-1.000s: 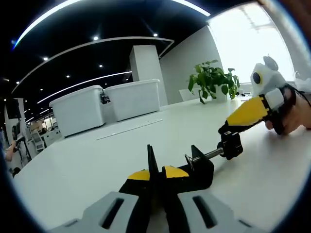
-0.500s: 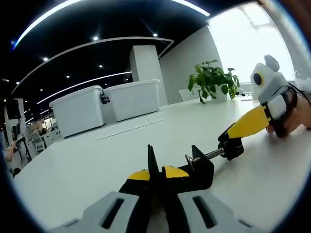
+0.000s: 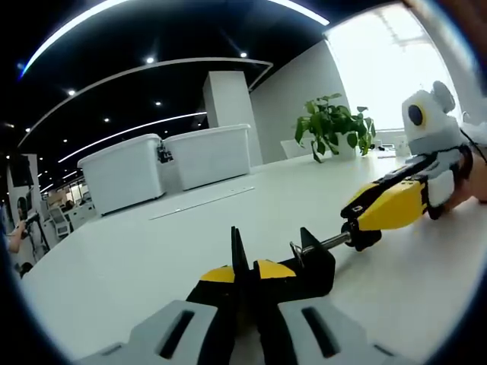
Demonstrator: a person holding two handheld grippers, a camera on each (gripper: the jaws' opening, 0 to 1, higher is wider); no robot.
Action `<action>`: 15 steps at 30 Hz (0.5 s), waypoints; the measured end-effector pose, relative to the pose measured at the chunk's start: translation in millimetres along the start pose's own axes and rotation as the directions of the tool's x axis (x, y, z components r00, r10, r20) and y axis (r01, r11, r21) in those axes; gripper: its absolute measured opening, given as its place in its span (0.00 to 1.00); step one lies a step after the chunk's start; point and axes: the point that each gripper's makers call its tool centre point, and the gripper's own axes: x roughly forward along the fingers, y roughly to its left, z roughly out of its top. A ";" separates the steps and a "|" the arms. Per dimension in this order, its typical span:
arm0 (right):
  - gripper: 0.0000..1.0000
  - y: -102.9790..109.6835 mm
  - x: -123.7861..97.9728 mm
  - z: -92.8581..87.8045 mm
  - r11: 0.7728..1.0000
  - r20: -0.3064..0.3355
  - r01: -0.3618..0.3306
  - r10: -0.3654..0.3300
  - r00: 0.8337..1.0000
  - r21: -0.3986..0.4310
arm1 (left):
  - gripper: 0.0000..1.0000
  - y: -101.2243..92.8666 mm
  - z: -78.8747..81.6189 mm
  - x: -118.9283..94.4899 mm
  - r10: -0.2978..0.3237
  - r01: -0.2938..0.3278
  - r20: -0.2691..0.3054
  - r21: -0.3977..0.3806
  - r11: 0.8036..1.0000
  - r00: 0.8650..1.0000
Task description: Clamp the fixed fixture on the desktop, loosen the retaining clip, secure it to the edge of the desk, and tighten the retaining clip.
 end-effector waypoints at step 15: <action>0.18 -0.1 3.8 4.1 0.965 0.005 0.024 -0.023 1.000 -0.259 | 0.08 1.4 -0.3 -0.1 0.008 -0.008 -0.002 -0.001 1.000 1.000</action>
